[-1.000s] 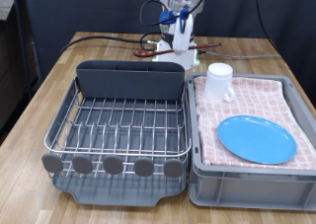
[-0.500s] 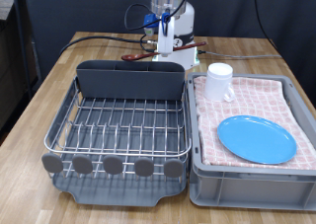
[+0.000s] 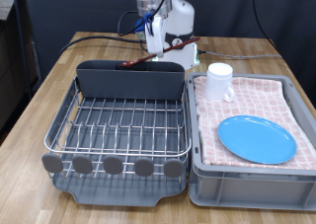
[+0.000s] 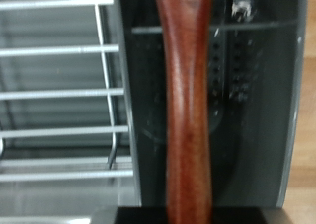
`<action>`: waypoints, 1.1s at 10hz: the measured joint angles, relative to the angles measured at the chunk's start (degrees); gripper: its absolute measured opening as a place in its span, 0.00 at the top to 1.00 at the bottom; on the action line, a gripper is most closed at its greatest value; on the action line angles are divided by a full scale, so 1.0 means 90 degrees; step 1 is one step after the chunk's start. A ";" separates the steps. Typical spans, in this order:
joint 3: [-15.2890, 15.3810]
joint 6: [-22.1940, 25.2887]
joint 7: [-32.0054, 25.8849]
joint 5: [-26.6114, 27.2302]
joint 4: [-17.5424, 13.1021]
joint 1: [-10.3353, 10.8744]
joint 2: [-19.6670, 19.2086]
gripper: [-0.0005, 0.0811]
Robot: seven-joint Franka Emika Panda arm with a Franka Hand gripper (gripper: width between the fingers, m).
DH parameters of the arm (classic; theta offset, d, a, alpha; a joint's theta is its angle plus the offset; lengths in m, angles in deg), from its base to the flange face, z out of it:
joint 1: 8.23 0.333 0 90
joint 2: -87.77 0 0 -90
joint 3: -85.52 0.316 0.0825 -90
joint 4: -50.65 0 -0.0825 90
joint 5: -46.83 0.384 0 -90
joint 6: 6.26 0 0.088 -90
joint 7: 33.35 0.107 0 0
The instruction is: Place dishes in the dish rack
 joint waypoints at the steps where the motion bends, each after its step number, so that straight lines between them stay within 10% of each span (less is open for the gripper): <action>1: -0.0246 0.0052 -0.0367 0.0330 0.0003 0.0127 0.0000 0.89; 11: -0.1321 0.0383 -0.1664 0.0941 -0.0228 0.0216 -0.0367 0.89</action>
